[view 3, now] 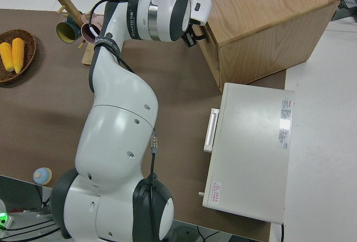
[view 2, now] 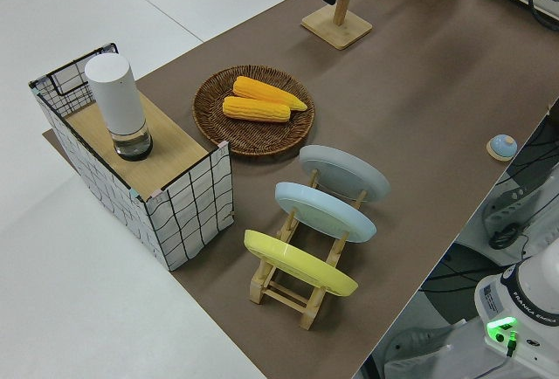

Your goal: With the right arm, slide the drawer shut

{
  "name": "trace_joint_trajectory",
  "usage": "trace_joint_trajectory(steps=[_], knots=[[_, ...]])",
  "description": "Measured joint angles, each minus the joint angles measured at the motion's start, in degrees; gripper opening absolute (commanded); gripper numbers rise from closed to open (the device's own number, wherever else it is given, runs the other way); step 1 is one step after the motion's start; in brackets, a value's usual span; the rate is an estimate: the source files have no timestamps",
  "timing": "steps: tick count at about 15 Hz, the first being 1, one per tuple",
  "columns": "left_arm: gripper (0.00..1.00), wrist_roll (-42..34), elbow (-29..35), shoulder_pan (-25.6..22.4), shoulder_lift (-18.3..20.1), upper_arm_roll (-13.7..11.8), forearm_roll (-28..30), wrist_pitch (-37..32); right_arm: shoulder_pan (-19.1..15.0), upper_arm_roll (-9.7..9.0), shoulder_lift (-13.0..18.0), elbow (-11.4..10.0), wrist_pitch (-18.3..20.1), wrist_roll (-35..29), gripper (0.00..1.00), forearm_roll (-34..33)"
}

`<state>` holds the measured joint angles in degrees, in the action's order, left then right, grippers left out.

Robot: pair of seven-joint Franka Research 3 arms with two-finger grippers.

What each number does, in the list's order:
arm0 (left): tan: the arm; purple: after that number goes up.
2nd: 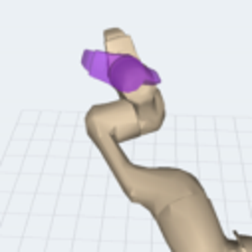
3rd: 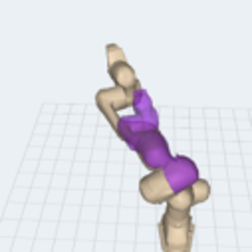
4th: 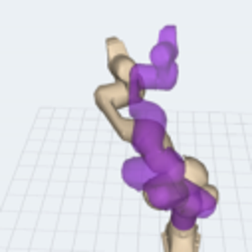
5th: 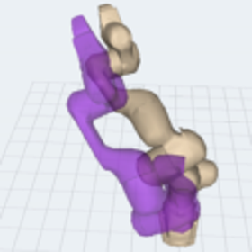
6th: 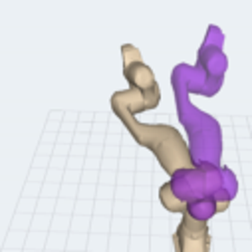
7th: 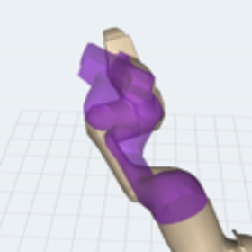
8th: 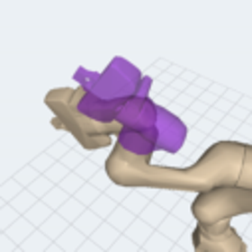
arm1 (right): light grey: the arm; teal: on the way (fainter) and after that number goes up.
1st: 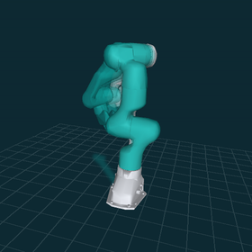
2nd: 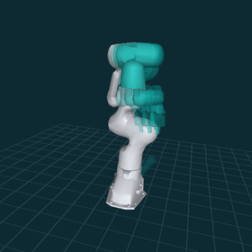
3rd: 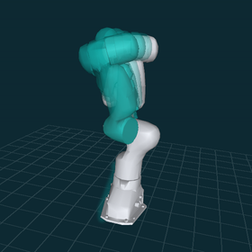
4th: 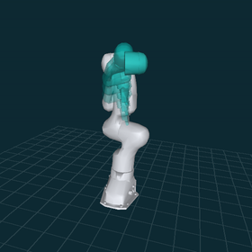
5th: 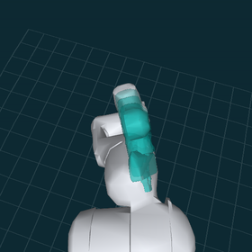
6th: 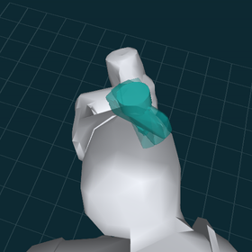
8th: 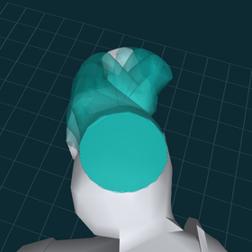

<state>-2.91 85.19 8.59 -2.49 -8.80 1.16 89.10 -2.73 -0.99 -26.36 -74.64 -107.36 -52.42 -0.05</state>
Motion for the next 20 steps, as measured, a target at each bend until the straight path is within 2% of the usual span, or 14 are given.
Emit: trace_joint_trajectory(steps=[7, 11, 16, 18, 20], knots=[[1.0, 0.0, 0.0, 0.0, 0.0, 0.0, 0.0, 0.0, 4.5, 0.09, 0.2, 0.5, 3.6, 0.0, 0.0, -0.1], [1.0, 0.0, 0.0, 0.0, 0.0, 0.0, 0.0, 0.0, 6.9, 0.25, 1.8, 1.0, 6.8, 1.3, 0.0, -0.2], [1.0, 0.0, 0.0, 0.0, 0.0, 0.0, 0.0, 0.0, 8.4, 0.6, 6.5, 1.2, 15.4, 10.2, 0.0, -0.2], [1.0, 0.0, 0.0, 0.0, 0.0, 0.0, 0.0, 0.0, 8.4, 1.48, 8.6, 0.9, 18.0, 15.1, 0.0, -0.2], [1.0, 0.0, 0.0, 0.0, 0.0, 0.0, 0.0, 0.0, 8.4, 3.26, 10.8, -0.2, 19.5, 21.1, 0.0, -0.1]])
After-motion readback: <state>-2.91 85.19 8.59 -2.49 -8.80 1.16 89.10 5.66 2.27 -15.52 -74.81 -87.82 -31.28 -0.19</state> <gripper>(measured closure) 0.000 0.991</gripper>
